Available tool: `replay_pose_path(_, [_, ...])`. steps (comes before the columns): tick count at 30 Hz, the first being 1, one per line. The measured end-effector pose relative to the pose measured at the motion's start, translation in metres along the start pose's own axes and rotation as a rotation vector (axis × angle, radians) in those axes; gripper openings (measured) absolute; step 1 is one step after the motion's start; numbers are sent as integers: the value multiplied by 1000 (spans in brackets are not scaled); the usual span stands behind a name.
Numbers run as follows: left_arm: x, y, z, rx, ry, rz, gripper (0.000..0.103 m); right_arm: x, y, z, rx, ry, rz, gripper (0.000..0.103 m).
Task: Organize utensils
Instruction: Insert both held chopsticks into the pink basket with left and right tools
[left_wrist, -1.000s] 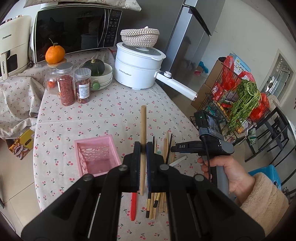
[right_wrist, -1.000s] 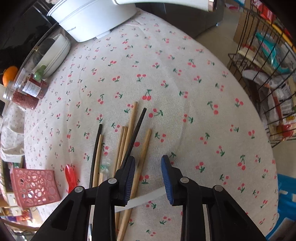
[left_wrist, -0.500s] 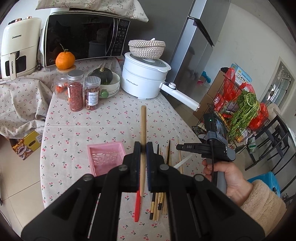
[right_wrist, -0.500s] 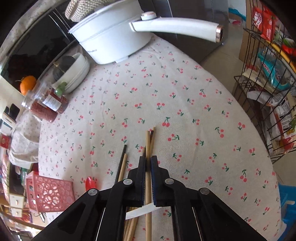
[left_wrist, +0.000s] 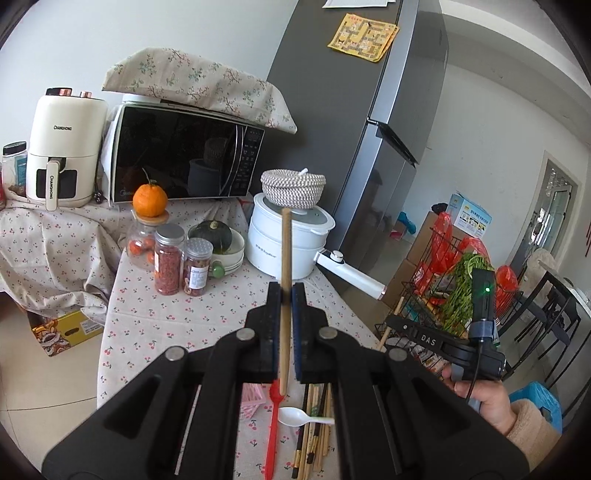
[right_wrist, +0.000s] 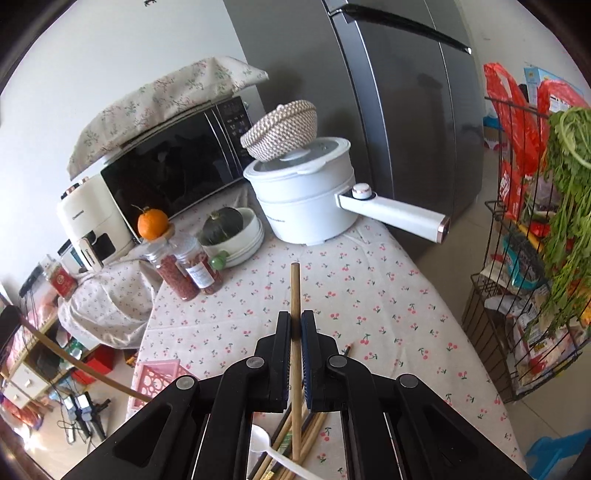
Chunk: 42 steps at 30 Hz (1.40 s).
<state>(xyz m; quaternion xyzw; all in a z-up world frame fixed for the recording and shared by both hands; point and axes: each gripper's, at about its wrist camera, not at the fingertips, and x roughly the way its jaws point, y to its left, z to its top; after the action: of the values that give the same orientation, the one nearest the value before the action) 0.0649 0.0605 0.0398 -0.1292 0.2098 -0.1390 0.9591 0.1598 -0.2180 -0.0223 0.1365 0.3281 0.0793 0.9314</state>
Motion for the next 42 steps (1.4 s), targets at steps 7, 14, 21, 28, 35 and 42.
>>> replay_pose_path(7, [12, 21, 4, -13, -5, 82, 6, -33, 8, 12, 11, -101, 58, 5])
replay_pose_path(14, [55, 50, -21, -55, 125, 153, 6, -43, 24, 19, 18, -130, 130, 5])
replay_pose_path(21, [77, 61, -33, -71, 162, 148, 6, -50, 45, 21, 13, -155, 201, 5])
replay_pose_path(28, [69, 67, -27, -113, 145, 234, 44, -51, 67, 24, 29, -179, 296, 5])
replay_pose_path(35, [50, 81, -28, -160, 190, 263, 70, -28, 95, 21, 10, -172, 332, 5])
replay_pose_path(42, [50, 87, -42, -122, 267, 274, 78, 24, 115, 4, -7, -76, 299, 5])
